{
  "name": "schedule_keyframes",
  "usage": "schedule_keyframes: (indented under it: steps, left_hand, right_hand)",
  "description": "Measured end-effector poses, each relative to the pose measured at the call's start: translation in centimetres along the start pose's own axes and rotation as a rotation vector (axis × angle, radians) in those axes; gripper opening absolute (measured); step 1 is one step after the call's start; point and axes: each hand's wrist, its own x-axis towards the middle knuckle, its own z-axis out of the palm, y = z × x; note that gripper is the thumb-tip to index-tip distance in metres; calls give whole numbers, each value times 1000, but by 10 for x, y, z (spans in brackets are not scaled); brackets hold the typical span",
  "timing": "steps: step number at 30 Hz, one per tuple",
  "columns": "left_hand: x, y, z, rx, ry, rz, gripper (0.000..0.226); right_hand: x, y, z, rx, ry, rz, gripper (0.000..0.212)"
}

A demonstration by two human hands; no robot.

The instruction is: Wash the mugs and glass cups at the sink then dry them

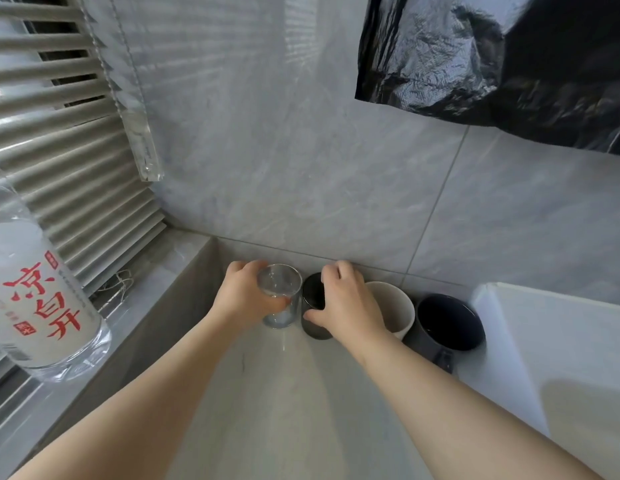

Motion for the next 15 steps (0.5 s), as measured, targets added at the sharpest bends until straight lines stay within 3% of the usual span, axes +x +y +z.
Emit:
schedule_keyframes:
  steps: [6, 15]
  left_hand:
    - [1, -3, -2, -11, 7, -11, 73]
    - [-11, -1, 10, -40, 32, 22, 63]
  right_hand:
    - [1, -1, 0, -95, 37, 18, 51]
    - [-4, -6, 6, -152, 96, 102, 48]
